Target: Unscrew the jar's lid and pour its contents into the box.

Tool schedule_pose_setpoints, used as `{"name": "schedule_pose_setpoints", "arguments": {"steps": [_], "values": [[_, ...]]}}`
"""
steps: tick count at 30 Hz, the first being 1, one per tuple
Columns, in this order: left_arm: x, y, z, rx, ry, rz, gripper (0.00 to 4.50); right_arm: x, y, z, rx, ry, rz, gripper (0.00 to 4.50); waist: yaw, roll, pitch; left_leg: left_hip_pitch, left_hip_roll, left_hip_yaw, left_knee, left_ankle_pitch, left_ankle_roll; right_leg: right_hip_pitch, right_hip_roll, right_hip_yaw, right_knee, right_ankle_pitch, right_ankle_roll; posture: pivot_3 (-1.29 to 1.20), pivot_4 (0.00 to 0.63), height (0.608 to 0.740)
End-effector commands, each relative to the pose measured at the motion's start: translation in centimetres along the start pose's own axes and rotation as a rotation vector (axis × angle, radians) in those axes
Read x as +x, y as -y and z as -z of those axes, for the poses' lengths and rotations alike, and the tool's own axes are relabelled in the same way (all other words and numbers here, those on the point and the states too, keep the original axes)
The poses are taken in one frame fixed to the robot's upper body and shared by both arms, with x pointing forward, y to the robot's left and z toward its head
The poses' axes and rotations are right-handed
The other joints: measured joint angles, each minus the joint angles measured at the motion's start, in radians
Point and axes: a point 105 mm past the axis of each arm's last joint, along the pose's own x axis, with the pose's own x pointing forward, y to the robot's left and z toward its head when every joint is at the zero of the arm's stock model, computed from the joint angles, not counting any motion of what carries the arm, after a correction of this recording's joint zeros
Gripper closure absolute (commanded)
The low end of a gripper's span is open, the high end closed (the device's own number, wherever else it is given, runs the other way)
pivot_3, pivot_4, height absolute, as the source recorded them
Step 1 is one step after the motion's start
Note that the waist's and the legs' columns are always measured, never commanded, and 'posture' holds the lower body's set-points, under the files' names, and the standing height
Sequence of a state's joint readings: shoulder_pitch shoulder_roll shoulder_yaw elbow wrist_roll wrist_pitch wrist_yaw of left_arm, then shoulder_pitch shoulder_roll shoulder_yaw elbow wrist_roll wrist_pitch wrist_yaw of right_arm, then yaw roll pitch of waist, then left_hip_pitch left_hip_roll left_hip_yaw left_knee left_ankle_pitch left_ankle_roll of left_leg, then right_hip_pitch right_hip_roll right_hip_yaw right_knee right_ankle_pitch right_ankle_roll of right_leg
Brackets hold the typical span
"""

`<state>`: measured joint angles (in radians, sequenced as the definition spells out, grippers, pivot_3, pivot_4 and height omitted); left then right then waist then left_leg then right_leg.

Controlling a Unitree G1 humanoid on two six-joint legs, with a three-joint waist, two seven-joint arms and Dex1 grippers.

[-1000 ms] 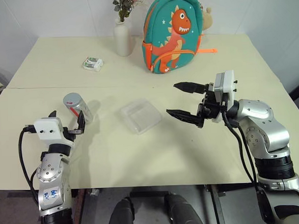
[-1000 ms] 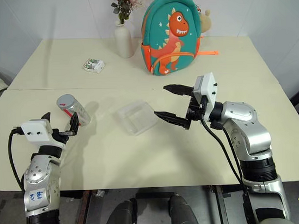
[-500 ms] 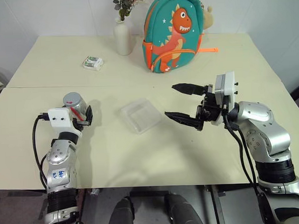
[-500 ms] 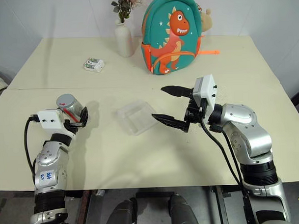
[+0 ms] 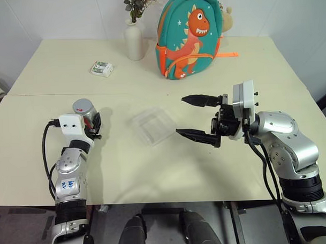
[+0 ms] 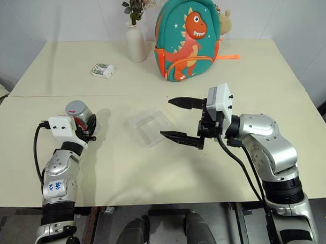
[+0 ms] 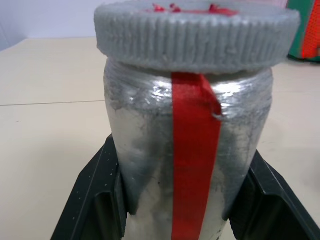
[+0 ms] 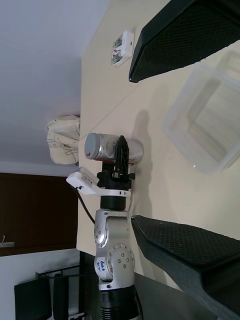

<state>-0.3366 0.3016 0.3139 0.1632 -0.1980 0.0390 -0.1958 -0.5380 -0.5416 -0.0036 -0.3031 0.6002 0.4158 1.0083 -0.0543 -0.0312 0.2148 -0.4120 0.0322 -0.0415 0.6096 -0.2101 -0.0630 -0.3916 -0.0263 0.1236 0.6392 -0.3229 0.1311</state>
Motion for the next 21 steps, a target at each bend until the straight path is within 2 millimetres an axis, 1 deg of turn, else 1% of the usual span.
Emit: {"name": "schedule_pose_setpoints", "arguments": {"steps": [1, 4, 6, 8, 10, 11, 14, 16, 19, 21], "values": [[-0.7, 0.4, -4.8, 0.002, 0.162, 0.173, 2.45, -0.1, 0.4, -1.0, -0.038, -0.003, 0.049, 0.0, -0.001, 0.0, 0.0, 0.0, 0.0, 0.0, 0.0, 0.0, 0.0, -0.001, 0.0, 0.0, 0.0, 0.0, 0.0, 0.0, 0.15, 0.74], [-1.6, 1.3, -6.4, 0.023, 0.142, 0.382, 2.45, 0.6, 0.9, -1.8, -0.021, -0.008, 0.094, 0.0, -0.004, 0.0, 0.0, -0.001, 0.001, 0.0, -0.001, 0.0, 0.0, -0.002, 0.0, 0.0, 0.0, 0.0, -0.001, 0.0, 0.15, 0.74], [-1.9, 2.1, -6.9, 0.045, 0.098, 0.502, 2.45, 1.3, 1.3, -2.4, -0.009, -0.007, 0.119, 0.0, -0.004, 0.0, 0.0, 0.0, 0.001, 0.0, -0.002, 0.0, 0.0, -0.002, 0.0, 0.0, 0.001, -0.001, -0.002, 0.0, 0.15, 0.74], [-2.1, 3.6, -7.5, 0.068, 0.065, 0.62, 2.45, 2.1, 2.0, -2.6, 0.008, -0.038, 0.167, 0.0, -0.004, 0.0, 0.0, 0.0, 0.001, 0.0, -0.002, 0.0, -0.001, -0.002, 0.0, 0.0, 0.002, -0.002, -0.003, 0.0, 0.15, 0.74], [-2.1, 5.2, -8.0, 0.085, 0.036, 0.716, 2.45, 3.0, 2.7, -2.3, 0.032, -0.09, 0.216, 0.0, -0.004, 0.0, 0.0, 0.0, 0.001, 0.0, -0.002, 0.0, -0.001, -0.002, -0.001, 0.0, 0.002, -0.002, -0.004, 0.0, 0.15, 0.74], [-2.2, 6.0, -8.2, 0.086, 0.032, 0.757, 2.45, 3.4, 2.8, -2.3, 0.039, -0.1, 0.225, 0.0, -0.003, 0.0, 0.0, 0.0, 0.001, 0.0, -0.002, 0.0, -0.001, -0.002, -0.001, 0.0, 0.002, -0.002, -0.004, 0.0, 0.15, 0.74], [-2.1, 7.5, -8.8, 0.073, 0.024, 0.813, 2.45, 4.7, 2.4, -2.5, 0.054, -0.108, 0.216, 0.0, -0.002, 0.0, 0.0, -0.001, 0.001, -0.002, -0.003, 0.0, 0.0, -0.003, -0.001, -0.002, 0.001, -0.003, -0.005, 0.0, 0.15, 0.74], [-1.9, 8.5, -8.9, 0.073, 0.011, 0.833, 2.45, 5.7, 2.1, -2.5, 0.07, -0.11, 0.21, 0.0, -0.002, 0.0, 0.0, -0.003, 0.001, -0.003, -0.005, 0.0, 0.0, -0.004, -0.001, -0.003, 0.0, -0.003, -0.005, 0.0, 0.15, 0.74], [-1.8, 9.7, -9.0, 0.06, 0.015, 0.868, 2.45, 7.0, 1.9, -2.5, 0.097, -0.103, 0.203, 0.0, -0.004, 0.0, 0.0, -0.011, 0.001, -0.004, -0.005, 0.001, -0.001, -0.014, -0.001, -0.005, 0.003, -0.003, -0.005, 0.0, 0.15, 0.74], [-1.7, 10.2, -8.9, 0.056, 0.014, 0.885, 2.45, 7.4, 2.0, -2.4, 0.106, -0.102, 0.207, 0.0, -0.004, 0.0, 0.0, -0.014, 0.001, -0.004, -0.005, 0.001, -0.001, -0.018, -0.001, -0.005, 0.007, -0.003, -0.005, 0.0, 0.15, 0.74]]}}
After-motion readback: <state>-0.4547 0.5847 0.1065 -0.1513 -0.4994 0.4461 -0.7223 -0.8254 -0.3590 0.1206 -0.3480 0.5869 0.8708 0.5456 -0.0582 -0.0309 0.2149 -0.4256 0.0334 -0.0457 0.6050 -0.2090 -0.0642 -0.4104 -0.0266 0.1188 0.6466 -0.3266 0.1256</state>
